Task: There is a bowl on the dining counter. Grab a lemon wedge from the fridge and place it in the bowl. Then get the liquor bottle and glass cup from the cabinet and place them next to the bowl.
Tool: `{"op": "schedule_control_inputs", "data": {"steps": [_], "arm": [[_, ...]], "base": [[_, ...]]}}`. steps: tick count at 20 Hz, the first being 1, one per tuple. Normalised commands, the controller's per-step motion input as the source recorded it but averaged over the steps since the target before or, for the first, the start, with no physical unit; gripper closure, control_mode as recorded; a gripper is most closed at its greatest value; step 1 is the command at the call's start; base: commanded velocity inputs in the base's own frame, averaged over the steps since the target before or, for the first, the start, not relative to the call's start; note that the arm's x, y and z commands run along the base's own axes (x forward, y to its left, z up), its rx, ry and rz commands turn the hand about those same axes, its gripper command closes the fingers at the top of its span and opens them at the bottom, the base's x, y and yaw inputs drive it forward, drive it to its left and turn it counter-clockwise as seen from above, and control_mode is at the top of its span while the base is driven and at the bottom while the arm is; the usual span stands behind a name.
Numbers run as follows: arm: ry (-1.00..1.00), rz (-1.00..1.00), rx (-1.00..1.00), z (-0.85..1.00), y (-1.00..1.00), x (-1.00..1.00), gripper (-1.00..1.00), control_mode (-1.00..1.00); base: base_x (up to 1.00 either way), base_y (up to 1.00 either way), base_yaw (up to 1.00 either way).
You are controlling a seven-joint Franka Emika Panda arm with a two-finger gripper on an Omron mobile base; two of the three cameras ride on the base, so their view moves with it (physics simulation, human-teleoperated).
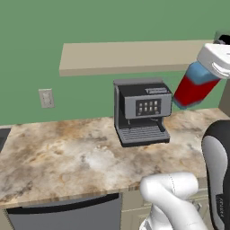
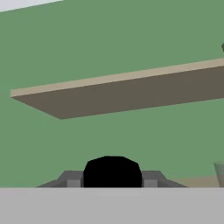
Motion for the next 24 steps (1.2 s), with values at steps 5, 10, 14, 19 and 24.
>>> {"op": "schedule_control_inputs", "data": {"steps": [5,10,14,19,24], "arm": [[0.0,0.0,0.0,0.0,0.0,0.0,1.0,1.0],[0.0,0.0,0.0,0.0,0.0,0.0,1.0,1.0],[0.0,0.0,0.0,0.0,0.0,0.0,1.0,1.0],[0.0,0.0,0.0,0.0,0.0,0.0,1.0,1.0],[0.0,0.0,0.0,0.0,0.0,0.0,1.0,1.0]], "base": [[-0.5,0.0,-0.22],[-0.49,0.04,-0.63],[-0.32,0.06,-0.7],[-0.29,0.05,-0.71],[-0.28,0.05,-0.71]]}}
